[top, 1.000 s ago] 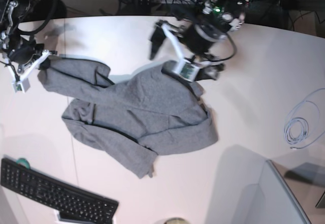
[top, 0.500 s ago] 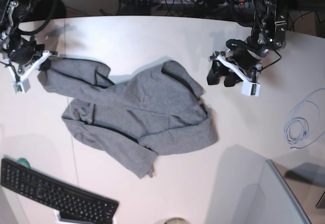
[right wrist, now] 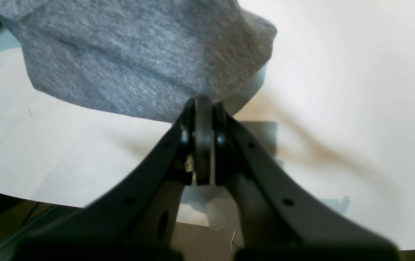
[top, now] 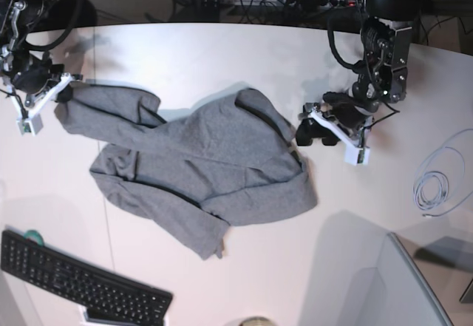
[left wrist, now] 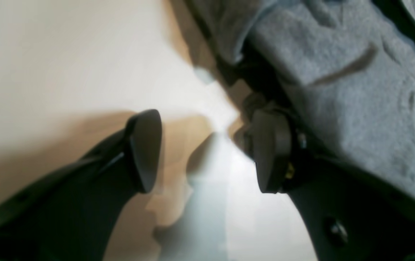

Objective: Layout the t-shirt on the table in an organized manner, then fold the t-shirt properly
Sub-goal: 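Grasp the shirt hem with the left gripper and stretch it from the right gripper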

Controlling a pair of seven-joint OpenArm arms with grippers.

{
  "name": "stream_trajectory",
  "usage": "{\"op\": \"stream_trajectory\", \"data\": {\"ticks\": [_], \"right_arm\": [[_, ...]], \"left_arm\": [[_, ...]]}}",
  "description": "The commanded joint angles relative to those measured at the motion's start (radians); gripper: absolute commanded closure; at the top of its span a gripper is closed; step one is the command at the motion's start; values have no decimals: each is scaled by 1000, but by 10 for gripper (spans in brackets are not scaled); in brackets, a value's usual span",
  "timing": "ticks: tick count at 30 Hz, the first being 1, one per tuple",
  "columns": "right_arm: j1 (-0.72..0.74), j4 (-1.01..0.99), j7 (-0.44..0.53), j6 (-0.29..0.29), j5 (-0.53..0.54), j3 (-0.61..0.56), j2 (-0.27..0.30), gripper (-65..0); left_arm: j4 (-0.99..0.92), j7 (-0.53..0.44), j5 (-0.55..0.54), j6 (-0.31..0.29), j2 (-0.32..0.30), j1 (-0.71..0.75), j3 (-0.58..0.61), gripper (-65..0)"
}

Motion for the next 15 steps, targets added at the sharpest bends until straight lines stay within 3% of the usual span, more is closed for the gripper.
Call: {"op": "stream_trajectory", "data": {"ticks": [1,15], "right_arm": [[7,17,15,2,10,3,15,0],[7,17,15,2,10,4,15,0]], "left_arm": [[7,-16,-12,-9,-2,-20,12,-380],[-198,-18,-9,-11,75,-132,61,-378]]}}
